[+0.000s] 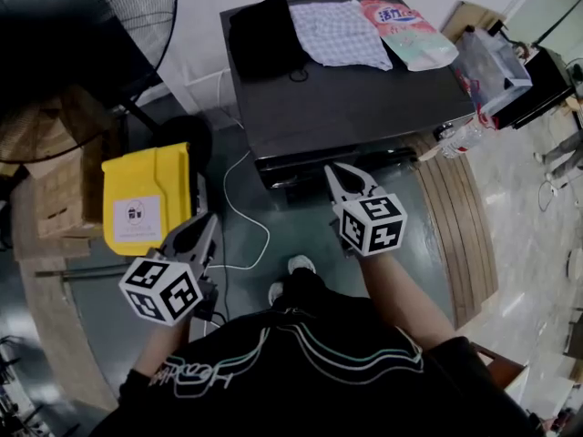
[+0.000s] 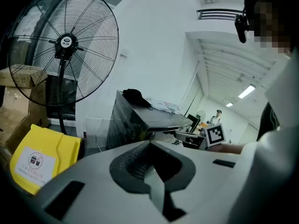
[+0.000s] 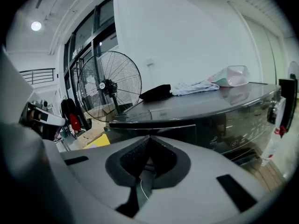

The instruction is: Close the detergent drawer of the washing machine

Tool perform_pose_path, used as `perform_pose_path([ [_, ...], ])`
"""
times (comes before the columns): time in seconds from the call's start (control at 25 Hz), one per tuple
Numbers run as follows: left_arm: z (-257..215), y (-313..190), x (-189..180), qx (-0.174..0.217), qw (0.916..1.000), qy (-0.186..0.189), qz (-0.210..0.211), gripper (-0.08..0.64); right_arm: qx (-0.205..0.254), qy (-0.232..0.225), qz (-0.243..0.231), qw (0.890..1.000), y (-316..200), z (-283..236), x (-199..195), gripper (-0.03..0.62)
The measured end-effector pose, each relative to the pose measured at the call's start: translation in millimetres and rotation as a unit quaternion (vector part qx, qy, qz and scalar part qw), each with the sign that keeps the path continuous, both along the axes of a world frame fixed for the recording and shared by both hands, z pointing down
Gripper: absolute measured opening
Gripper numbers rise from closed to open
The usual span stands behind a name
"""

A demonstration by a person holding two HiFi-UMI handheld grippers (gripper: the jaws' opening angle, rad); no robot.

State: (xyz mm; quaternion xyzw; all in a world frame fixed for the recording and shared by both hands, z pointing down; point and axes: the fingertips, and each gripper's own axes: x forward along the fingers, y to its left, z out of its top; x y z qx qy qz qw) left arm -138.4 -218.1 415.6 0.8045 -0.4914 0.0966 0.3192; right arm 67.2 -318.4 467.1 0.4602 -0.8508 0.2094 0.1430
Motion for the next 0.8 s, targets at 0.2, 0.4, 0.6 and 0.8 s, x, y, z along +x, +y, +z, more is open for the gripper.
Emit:
perform_pose_path([
  [0.2,1,-2,-2,-0.003,1.0,0.0,-0.003,0.023,0.001,0.005,-0.004,1.0,-3,-1,-1,0.025],
  [0.4,0,-7,-3,0.0,1.0,0.0,-0.005,0.023,0.003,0.008,-0.006,1.0,-4,0,-1,0.026],
  [0.6,1,-10,-4,-0.003,1.0,-0.001,-0.007,0.023,0.002,0.008,-0.009,1.0,-6,0,-2,0.025],
  [0.8,3,-13,-4,-0.004,1.0,0.0,-0.008,0.023,0.004,0.011,-0.013,1.0,-6,0,-3,0.025],
])
